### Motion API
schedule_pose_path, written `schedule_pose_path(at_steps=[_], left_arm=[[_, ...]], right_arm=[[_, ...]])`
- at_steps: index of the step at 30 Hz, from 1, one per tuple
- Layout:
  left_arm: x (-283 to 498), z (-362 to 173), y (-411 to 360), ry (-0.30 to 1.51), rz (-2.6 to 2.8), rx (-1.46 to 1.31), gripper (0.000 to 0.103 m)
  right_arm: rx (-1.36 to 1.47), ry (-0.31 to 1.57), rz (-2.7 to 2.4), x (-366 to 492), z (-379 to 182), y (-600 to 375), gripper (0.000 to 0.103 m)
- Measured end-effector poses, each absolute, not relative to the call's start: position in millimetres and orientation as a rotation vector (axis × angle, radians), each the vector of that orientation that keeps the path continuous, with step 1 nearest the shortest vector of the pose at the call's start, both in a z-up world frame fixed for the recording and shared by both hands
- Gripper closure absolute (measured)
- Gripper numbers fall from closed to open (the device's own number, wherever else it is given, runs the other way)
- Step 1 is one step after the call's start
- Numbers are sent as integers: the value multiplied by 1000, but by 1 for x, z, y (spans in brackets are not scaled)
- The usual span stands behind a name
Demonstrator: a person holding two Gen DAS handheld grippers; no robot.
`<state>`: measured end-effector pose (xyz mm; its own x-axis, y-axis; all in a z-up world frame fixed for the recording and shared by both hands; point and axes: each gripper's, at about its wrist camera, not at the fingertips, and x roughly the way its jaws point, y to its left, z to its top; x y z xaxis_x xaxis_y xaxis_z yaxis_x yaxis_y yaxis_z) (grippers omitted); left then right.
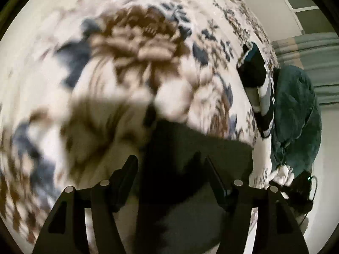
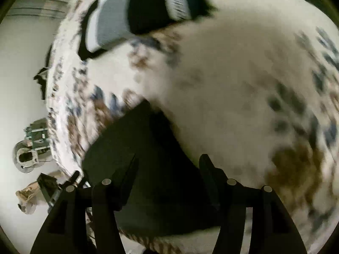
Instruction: Fold small clothes
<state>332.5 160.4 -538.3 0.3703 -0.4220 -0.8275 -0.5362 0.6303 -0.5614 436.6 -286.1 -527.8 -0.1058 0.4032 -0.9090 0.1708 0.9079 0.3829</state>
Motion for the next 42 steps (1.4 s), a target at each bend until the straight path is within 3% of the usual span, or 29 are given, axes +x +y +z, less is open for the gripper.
schedule_pose_path(at_steps=[6, 9, 13, 14, 15, 24, 28, 31, 33, 36, 41, 42], left_arm=[[289, -541, 127, 1343, 134, -928, 40], [280, -542, 115, 1373, 140, -899, 40], [277, -546, 103, 1405, 131, -854, 40], [278, -547, 101, 1410, 131, -844, 40], [279, -547, 99, 1414, 128, -831, 40], [285, -539, 94, 1397, 113, -791, 40], [284, -545, 98, 1405, 112, -781, 40], [284, -550, 102, 1407, 102, -789, 40], [284, -551, 106, 1392, 80, -808, 40], [286, -555, 112, 1371, 29, -823, 40], [301, -580, 115, 1362, -83, -859, 24], [305, -586, 114, 1359, -104, -874, 15]], right_arm=[[454, 1803, 78, 367, -552, -305, 41], [566, 1828, 40, 343, -564, -309, 49], [663, 1845, 23, 326, -583, -303, 50], [702, 1850, 9, 323, -590, -303, 66], [738, 1839, -2, 320, -595, -301, 98], [715, 1613, -123, 293, -535, -306, 98], [727, 1674, -179, 290, -559, -316, 98], [654, 1728, -99, 303, -574, -311, 90], [617, 1712, -49, 314, -568, -312, 59], [626, 1636, 68, 337, -553, -319, 33], [574, 1692, 375, 394, -590, -299, 32], [573, 1718, 431, 406, -603, -289, 32]])
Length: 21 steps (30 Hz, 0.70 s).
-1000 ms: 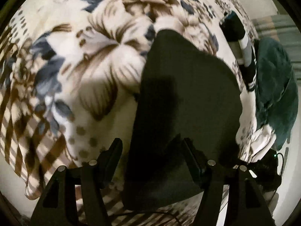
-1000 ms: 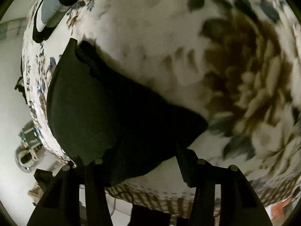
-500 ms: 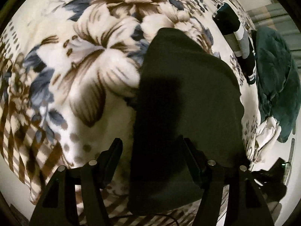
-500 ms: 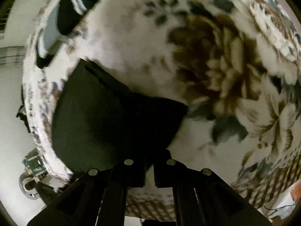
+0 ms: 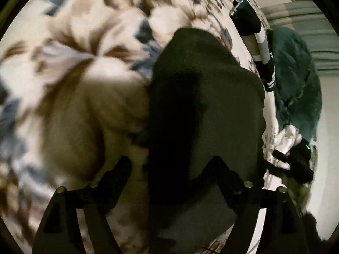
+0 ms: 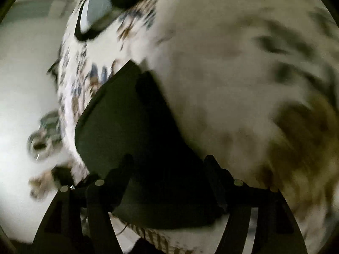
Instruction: Fold small clothes
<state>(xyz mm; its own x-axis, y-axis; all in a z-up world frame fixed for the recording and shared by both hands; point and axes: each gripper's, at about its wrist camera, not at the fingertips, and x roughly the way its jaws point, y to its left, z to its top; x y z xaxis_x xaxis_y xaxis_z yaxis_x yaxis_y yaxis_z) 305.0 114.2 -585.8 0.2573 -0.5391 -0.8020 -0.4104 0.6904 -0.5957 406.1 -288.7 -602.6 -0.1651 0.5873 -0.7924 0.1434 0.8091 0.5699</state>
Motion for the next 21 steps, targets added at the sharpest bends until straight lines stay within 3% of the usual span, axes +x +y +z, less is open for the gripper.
schedule_pose_path(at_steps=[3, 11, 13, 14, 16, 18, 21], left_arm=[[313, -595, 112, 1332, -156, -915, 1], [313, -587, 106, 1225, -154, -936, 2], [319, -583, 106, 1197, -146, -943, 41], [322, -581, 105, 1204, -140, -936, 45], [326, -575, 106, 1203, -144, -926, 64], [331, -568, 105, 1211, -172, -927, 73], [340, -556, 100, 1238, -203, -864, 76]], right_arm=[[540, 1824, 590, 426, -639, -260, 30], [596, 1862, 857, 409, -663, -200, 32], [582, 1848, 820, 406, -665, -195, 43], [590, 1844, 788, 408, -667, -195, 57], [605, 1816, 735, 406, -663, -200, 71], [627, 1791, 678, 401, -655, -206, 82], [637, 1767, 600, 392, -642, -210, 84]])
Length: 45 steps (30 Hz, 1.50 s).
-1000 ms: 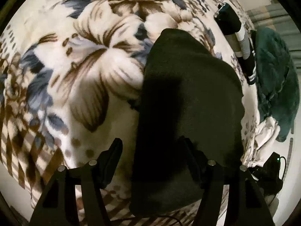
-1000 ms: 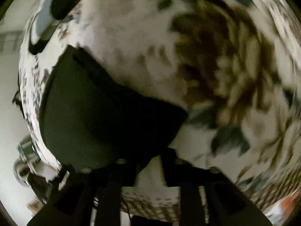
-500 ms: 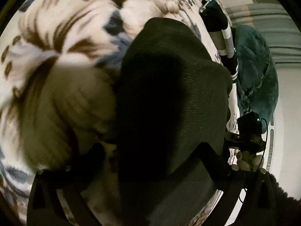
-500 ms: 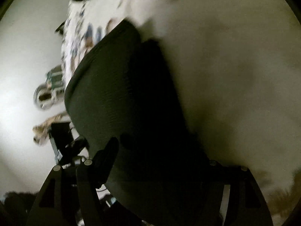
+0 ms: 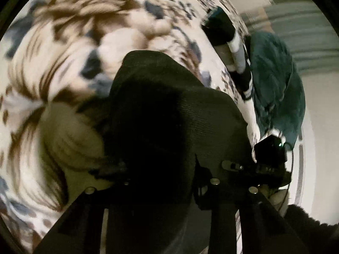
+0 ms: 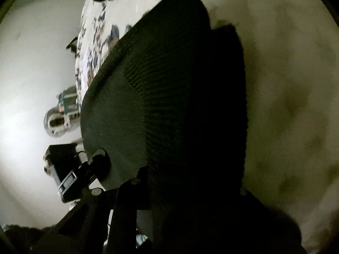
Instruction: Fold small clothes
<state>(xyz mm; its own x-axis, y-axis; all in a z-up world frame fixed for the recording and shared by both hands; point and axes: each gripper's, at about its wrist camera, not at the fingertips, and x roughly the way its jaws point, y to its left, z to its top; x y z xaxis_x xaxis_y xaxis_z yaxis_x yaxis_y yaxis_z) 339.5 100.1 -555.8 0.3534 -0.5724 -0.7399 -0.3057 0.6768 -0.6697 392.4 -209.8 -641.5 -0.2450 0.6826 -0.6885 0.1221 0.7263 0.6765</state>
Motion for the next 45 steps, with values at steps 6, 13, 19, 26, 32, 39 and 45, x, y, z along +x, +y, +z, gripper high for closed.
schedule_pose_path(at_steps=[6, 13, 19, 26, 32, 39, 45], left_arm=[[367, -531, 97, 1261, -264, -810, 77], [439, -492, 81, 1245, -368, -740, 77], [532, -458, 62, 1222, -459, -662, 77], [668, -451, 45, 1202, -511, -604, 77], [748, -473, 48, 1242, -493, -580, 77], [800, -515, 50, 1367, -456, -544, 70], [797, -511, 58, 1369, -437, -553, 59]], right_arm=[[678, 1720, 533, 386, -611, -217, 85], [769, 1593, 475, 420, -554, -245, 85], [805, 1480, 407, 487, -511, -271, 85], [840, 1358, 356, 600, -491, -290, 85], [869, 1356, 311, 695, -520, -297, 85], [805, 1444, 273, 753, -559, -301, 85], [717, 1494, 194, 758, -563, -315, 50]])
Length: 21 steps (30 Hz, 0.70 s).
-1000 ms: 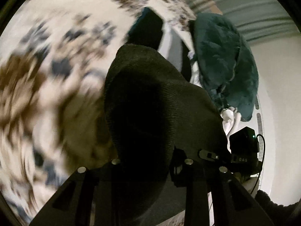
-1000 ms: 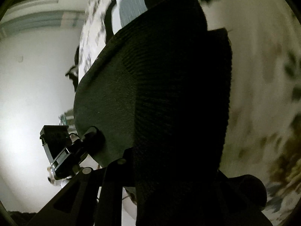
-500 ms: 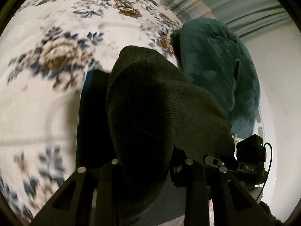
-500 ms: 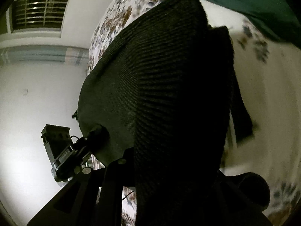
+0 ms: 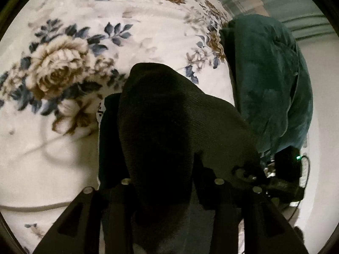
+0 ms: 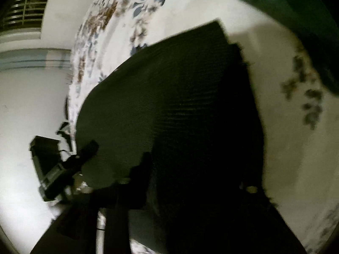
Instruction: Fold small clothes
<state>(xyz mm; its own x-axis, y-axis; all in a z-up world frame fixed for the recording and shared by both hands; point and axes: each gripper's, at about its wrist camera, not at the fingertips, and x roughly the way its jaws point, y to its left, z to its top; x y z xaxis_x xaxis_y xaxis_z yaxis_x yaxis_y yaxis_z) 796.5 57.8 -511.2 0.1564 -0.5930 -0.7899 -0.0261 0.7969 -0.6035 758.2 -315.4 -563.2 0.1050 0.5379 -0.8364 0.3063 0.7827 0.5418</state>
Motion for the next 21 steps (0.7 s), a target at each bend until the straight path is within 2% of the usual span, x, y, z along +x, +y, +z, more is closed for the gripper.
schedule_pose_path(at_steps=[1, 3, 4, 6, 9, 21], left_arm=[[796, -508, 56, 1366, -407, -523, 43], [792, -499, 54, 1355, -324, -438, 23], [789, -495, 54, 1342, -302, -417, 21], [782, -490, 53, 1322, -245, -366, 19], [766, -484, 43, 1296, -181, -273, 1], [686, -466, 2, 1257, -96, -125, 0]], right_arm=[[676, 1492, 162, 760, -558, -318, 46], [597, 1481, 116, 751, -547, -324, 34], [534, 1465, 80, 746, -539, -326, 30], [439, 1444, 30, 730, -520, -319, 16], [337, 1411, -21, 707, -502, -309, 2], [92, 1339, -211, 620, -482, -267, 0]])
